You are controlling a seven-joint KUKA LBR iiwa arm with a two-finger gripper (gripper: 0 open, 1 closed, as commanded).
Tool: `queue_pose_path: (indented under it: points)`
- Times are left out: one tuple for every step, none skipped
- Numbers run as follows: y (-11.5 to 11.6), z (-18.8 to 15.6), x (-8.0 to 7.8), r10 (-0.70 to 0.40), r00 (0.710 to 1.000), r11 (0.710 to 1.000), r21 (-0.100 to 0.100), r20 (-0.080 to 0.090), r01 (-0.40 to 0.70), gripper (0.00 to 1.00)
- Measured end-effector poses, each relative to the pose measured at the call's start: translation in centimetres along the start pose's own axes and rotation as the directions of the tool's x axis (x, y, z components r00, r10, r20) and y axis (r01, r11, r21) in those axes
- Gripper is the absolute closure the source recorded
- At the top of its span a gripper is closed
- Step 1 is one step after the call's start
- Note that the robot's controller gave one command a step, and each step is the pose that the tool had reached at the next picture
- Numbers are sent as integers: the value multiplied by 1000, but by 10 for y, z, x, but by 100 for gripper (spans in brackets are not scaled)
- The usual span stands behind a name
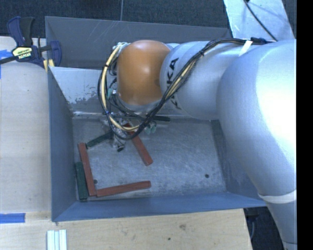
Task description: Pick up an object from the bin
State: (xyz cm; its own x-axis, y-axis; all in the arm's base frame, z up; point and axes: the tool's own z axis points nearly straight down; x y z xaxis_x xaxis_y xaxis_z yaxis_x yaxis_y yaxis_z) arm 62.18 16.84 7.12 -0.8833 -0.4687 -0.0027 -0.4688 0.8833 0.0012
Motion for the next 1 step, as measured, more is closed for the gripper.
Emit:
queue_pose_path:
  points:
    - [-14, -153, 39, 111, 994, 994, 3, 9, -111, 100]
